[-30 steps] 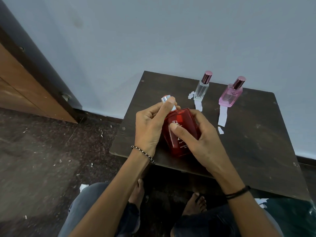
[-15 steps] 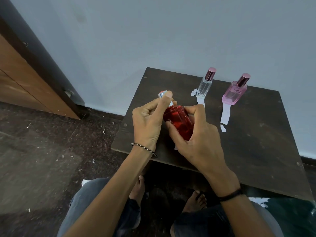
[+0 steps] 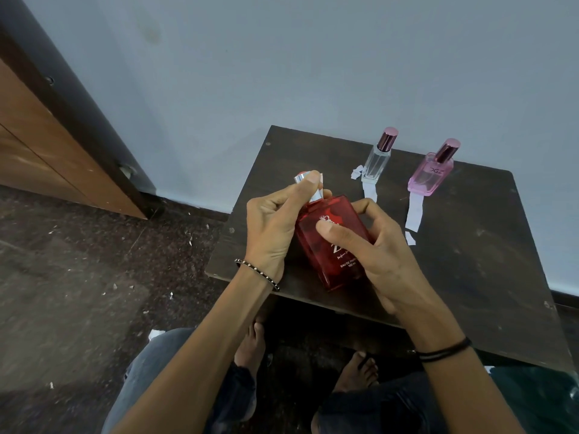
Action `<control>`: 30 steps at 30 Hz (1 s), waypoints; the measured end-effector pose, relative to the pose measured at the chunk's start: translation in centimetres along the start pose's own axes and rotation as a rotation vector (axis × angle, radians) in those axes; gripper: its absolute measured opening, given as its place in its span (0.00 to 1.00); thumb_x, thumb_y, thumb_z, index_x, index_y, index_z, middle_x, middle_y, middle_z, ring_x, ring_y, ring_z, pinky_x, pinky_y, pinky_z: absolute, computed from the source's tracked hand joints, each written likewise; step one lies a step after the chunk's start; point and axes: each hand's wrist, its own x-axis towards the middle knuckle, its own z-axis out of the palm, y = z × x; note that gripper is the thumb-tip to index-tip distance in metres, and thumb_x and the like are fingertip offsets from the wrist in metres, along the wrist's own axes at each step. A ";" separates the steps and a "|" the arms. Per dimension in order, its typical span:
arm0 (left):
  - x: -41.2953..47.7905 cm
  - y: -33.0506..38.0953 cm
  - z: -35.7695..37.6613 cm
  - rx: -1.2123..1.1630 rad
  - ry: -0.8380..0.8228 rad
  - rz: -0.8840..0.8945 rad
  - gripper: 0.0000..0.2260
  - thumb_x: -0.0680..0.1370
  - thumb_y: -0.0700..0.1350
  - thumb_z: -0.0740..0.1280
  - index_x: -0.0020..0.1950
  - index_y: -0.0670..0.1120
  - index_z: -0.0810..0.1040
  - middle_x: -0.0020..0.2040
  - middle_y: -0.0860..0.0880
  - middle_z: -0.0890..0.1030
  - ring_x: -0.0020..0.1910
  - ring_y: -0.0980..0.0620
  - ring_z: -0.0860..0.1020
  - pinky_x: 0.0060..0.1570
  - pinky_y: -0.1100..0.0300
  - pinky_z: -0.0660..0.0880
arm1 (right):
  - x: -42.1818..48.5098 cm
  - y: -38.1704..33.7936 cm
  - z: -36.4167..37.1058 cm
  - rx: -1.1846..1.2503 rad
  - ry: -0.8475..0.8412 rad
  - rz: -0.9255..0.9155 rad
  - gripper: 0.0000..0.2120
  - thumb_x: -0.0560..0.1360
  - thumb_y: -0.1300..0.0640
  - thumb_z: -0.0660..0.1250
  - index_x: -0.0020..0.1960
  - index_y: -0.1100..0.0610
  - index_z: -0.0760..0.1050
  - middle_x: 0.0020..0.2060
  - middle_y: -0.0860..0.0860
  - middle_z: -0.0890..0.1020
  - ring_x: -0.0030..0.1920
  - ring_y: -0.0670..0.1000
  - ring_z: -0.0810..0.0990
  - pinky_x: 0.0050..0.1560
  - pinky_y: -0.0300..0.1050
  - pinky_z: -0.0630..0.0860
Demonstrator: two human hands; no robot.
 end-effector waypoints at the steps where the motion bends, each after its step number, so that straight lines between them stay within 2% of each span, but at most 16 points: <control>1: 0.1 0.2 -0.1 -0.023 0.010 -0.019 0.15 0.74 0.55 0.75 0.44 0.42 0.88 0.43 0.41 0.88 0.42 0.48 0.86 0.45 0.53 0.82 | 0.0 0.0 -0.2 0.039 -0.024 0.026 0.16 0.70 0.52 0.78 0.52 0.57 0.77 0.42 0.56 0.87 0.42 0.56 0.87 0.39 0.47 0.84; 3: 0.7 0.7 -0.7 -0.073 0.063 -0.049 0.16 0.74 0.55 0.74 0.47 0.42 0.88 0.44 0.42 0.88 0.43 0.49 0.85 0.45 0.55 0.81 | -0.2 0.0 -0.5 0.103 -0.079 0.059 0.18 0.71 0.53 0.78 0.54 0.61 0.76 0.47 0.63 0.86 0.46 0.65 0.86 0.44 0.56 0.85; 4: 1.1 0.8 -1.1 -0.066 0.089 -0.049 0.16 0.74 0.56 0.74 0.48 0.43 0.89 0.45 0.42 0.88 0.44 0.49 0.85 0.47 0.53 0.81 | -0.4 0.1 -0.6 0.110 -0.091 0.048 0.19 0.71 0.52 0.78 0.54 0.61 0.76 0.47 0.62 0.86 0.46 0.65 0.86 0.45 0.58 0.85; 6: 1.3 0.9 -1.4 -0.034 0.097 -0.031 0.17 0.73 0.57 0.74 0.48 0.43 0.89 0.46 0.42 0.88 0.45 0.49 0.86 0.52 0.51 0.82 | -0.4 0.0 -0.6 0.079 -0.079 -0.005 0.16 0.68 0.49 0.79 0.51 0.55 0.79 0.42 0.54 0.87 0.41 0.55 0.87 0.41 0.49 0.84; 8: 1.1 0.7 -1.1 -0.032 0.086 -0.041 0.18 0.72 0.57 0.76 0.47 0.41 0.88 0.46 0.40 0.88 0.44 0.48 0.86 0.52 0.52 0.82 | -0.2 0.0 -0.6 0.065 -0.081 -0.016 0.15 0.68 0.49 0.79 0.51 0.51 0.80 0.44 0.50 0.87 0.43 0.51 0.88 0.42 0.43 0.83; 11: 0.8 0.6 -0.8 -0.059 0.091 -0.076 0.19 0.73 0.56 0.76 0.47 0.40 0.88 0.45 0.40 0.88 0.43 0.47 0.86 0.48 0.56 0.82 | 0.0 0.1 -0.7 0.111 -0.084 0.012 0.17 0.69 0.50 0.78 0.57 0.50 0.82 0.52 0.52 0.87 0.52 0.52 0.87 0.48 0.45 0.83; 13: 0.9 0.7 -0.9 -0.074 0.079 -0.080 0.17 0.75 0.55 0.74 0.50 0.41 0.88 0.46 0.41 0.88 0.45 0.48 0.87 0.46 0.59 0.82 | 0.1 0.1 -0.7 0.246 -0.086 0.039 0.19 0.70 0.51 0.76 0.61 0.51 0.83 0.55 0.55 0.87 0.53 0.54 0.87 0.51 0.49 0.83; 15: 0.9 0.8 -0.9 -0.090 0.056 -0.093 0.17 0.76 0.54 0.73 0.51 0.40 0.87 0.47 0.42 0.88 0.46 0.49 0.87 0.44 0.63 0.81 | 0.1 0.3 -0.8 0.492 -0.104 0.085 0.22 0.71 0.55 0.76 0.64 0.57 0.81 0.57 0.59 0.85 0.53 0.56 0.86 0.53 0.57 0.82; 17: 0.8 0.8 -0.9 -0.083 0.038 -0.104 0.18 0.75 0.55 0.73 0.53 0.41 0.87 0.48 0.42 0.88 0.47 0.49 0.87 0.44 0.64 0.80 | 0.0 0.3 -1.0 0.722 -0.167 0.104 0.25 0.73 0.57 0.76 0.68 0.63 0.77 0.60 0.63 0.83 0.57 0.60 0.85 0.55 0.66 0.79; 18: 0.8 0.8 -0.9 -0.078 0.033 -0.104 0.18 0.75 0.55 0.73 0.53 0.41 0.87 0.49 0.42 0.88 0.47 0.49 0.87 0.45 0.63 0.81 | 0.0 0.3 -1.1 0.783 -0.210 0.102 0.24 0.75 0.57 0.74 0.69 0.64 0.76 0.63 0.64 0.81 0.60 0.61 0.84 0.55 0.67 0.79; 22: 0.7 0.9 -0.9 -0.072 0.028 -0.096 0.21 0.73 0.58 0.73 0.54 0.40 0.86 0.50 0.42 0.88 0.50 0.48 0.86 0.49 0.60 0.80 | 0.1 0.1 -0.9 0.964 -0.371 0.138 0.25 0.78 0.56 0.64 0.72 0.66 0.72 0.74 0.67 0.70 0.68 0.64 0.78 0.57 0.57 0.79; 25: 0.6 1.0 -0.9 -0.083 0.018 -0.094 0.23 0.71 0.58 0.73 0.53 0.39 0.86 0.50 0.42 0.88 0.49 0.47 0.87 0.49 0.60 0.81 | 0.3 0.1 -0.7 1.000 -0.426 0.117 0.29 0.76 0.54 0.61 0.76 0.57 0.69 0.79 0.64 0.63 0.65 0.62 0.76 0.56 0.55 0.72; 27: 0.5 1.1 -0.8 -0.084 0.008 -0.094 0.23 0.71 0.58 0.73 0.53 0.39 0.86 0.49 0.42 0.88 0.48 0.48 0.87 0.46 0.62 0.81 | 0.3 0.2 -0.6 0.988 -0.474 0.083 0.31 0.76 0.52 0.57 0.80 0.51 0.61 0.75 0.63 0.64 0.60 0.60 0.73 0.54 0.54 0.68; 30: 0.5 1.2 -0.7 -0.078 0.003 -0.099 0.26 0.69 0.59 0.73 0.55 0.38 0.86 0.49 0.41 0.88 0.48 0.48 0.87 0.45 0.62 0.81 | 0.2 0.2 -0.4 1.012 -0.515 0.116 0.33 0.75 0.50 0.55 0.81 0.49 0.55 0.69 0.61 0.63 0.53 0.57 0.71 0.47 0.49 0.66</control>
